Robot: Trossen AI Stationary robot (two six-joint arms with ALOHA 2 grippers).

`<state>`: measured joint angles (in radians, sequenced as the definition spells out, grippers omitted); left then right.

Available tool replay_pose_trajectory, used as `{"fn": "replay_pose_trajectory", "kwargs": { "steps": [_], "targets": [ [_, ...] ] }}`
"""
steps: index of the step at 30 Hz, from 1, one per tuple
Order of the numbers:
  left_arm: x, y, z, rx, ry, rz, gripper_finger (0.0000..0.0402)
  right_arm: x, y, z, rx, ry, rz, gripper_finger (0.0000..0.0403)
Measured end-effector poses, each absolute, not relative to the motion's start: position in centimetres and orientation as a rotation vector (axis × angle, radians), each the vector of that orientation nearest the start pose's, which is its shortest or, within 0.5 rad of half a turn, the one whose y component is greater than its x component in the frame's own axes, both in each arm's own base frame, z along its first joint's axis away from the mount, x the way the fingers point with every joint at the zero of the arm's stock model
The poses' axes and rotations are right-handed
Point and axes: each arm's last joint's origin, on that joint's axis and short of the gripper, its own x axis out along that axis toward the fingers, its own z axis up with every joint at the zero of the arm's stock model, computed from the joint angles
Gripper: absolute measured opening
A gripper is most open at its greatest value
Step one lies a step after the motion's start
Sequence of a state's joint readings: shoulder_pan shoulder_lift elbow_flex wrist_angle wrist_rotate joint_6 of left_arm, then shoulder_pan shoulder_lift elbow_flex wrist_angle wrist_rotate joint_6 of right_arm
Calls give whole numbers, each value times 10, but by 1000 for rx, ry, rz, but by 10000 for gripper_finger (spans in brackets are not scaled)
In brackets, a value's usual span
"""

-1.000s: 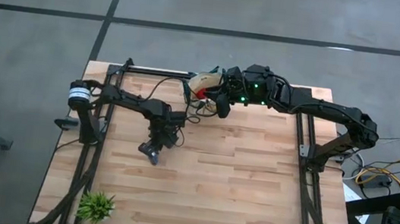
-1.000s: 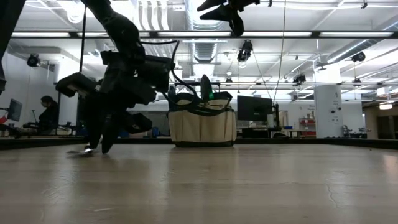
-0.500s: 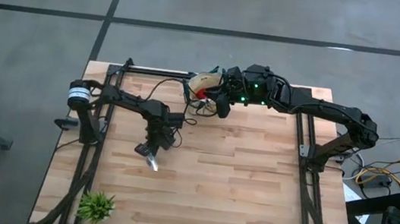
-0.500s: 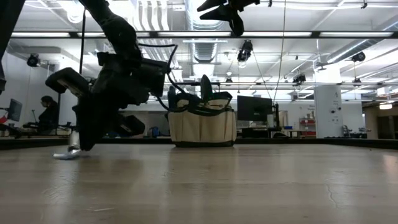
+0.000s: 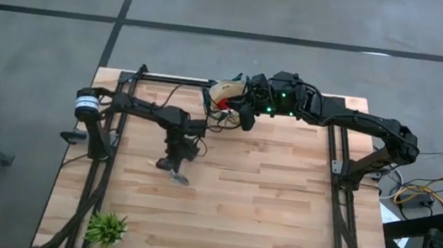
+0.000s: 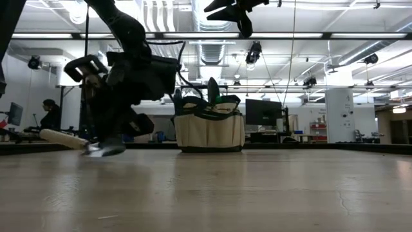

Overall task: Pick & Place Garden tools in Gardening bag
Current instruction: Put the trowel into the gardening bag

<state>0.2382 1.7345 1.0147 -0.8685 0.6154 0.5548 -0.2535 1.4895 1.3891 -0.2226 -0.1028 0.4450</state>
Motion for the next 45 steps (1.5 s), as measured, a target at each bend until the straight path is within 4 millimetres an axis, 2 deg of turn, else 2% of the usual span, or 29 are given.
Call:
{"fn": "replay_pose_trajectory", "kwargs": {
  "steps": [6,10,19,26,32,38,45],
  "targets": [
    [291,58,170,-255,1223,-654,1,330,-82,371,505,286,-216,78],
    [299,66,190,-264,1144,-634,1,330,-82,370,521,288,-210,73],
    [308,90,261,-177,913,-514,0,310,-79,392,519,235,-148,73],
    [309,105,311,-126,785,-395,0,309,-78,395,516,222,-141,61],
    [309,116,346,-105,688,-339,0,306,-76,407,581,190,-116,56],
    [302,130,372,-78,616,-279,0,286,-69,432,548,125,-77,73],
    [292,143,396,-87,524,-163,0,259,-60,435,471,201,-254,115]
  ]
}}
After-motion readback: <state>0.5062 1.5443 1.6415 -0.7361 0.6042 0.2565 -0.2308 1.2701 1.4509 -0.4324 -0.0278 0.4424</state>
